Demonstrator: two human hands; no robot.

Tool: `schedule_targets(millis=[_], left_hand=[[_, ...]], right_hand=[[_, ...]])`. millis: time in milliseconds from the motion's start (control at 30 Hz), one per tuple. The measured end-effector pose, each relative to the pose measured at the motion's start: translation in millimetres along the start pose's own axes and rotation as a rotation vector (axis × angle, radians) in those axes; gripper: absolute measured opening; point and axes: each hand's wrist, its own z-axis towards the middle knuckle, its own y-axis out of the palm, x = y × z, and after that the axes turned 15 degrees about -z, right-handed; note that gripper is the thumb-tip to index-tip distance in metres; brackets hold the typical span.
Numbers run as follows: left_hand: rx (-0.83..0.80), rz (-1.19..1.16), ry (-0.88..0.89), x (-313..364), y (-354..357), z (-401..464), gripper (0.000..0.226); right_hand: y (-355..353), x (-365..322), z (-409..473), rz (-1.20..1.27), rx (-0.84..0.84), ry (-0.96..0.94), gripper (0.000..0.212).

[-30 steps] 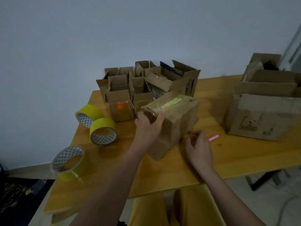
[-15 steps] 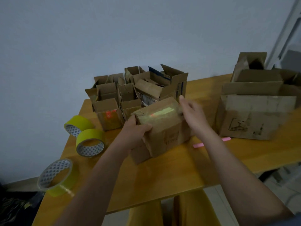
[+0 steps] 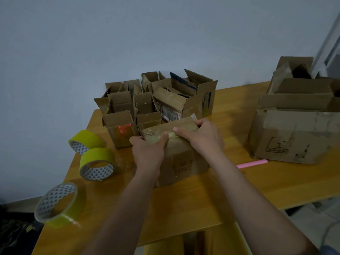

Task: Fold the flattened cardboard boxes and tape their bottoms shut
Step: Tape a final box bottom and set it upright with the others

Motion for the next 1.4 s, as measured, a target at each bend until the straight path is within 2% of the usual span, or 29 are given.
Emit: schedule_targets(millis=[100,267,367,533,733,867,1100,1233,1400], left_hand=[[0.056,-0.031,-0.002,-1.8,0.0,0.1,0.055],[0.126,-0.187,-0.057,-2.5,1.2,-1.5,0.049],[0.125,-0.290,-0.060,-2.8,0.8,-5.1,0.052],[0.097,-0.310,0.012,-6.7,-3.3,-9.8,0.060],[0.042,-0.277,0.183,-16.7,-10.8,-22.0,0.043],[0.023,-0.245,0.285,-23.4,-17.4,-29.8,0.036],[-0.041,-0.312,0.373,-36.4,-28.7,-36.0,0.018],[-0.127,-0.443,0.325,-47.9,-34.8,-40.6,0.028],[-0.264,-0.637,0.129,-53.8,-51.5,-40.1,0.029]], right_hand=[[2.8,-0.4,0.6,0.031,0.017,0.031,0.070],[2.0,2.5,-1.2,0.152,0.057,0.063,0.052],[2.2,4.5,-3.3,0.230,0.079,0.081,0.055],[3.0,12.0,-13.6,0.385,0.132,0.092,0.049],[2.9,24.7,-32.0,0.643,0.172,0.024,0.039],[3.7,32.2,-46.9,0.731,0.220,-0.026,0.036],[20.3,41.4,-71.0,0.965,0.296,-0.054,0.022],[27.9,45.6,-84.6,1.056,0.309,-0.068,0.019],[26.5,56.4,-92.1,1.246,0.126,-0.017,0.023]])
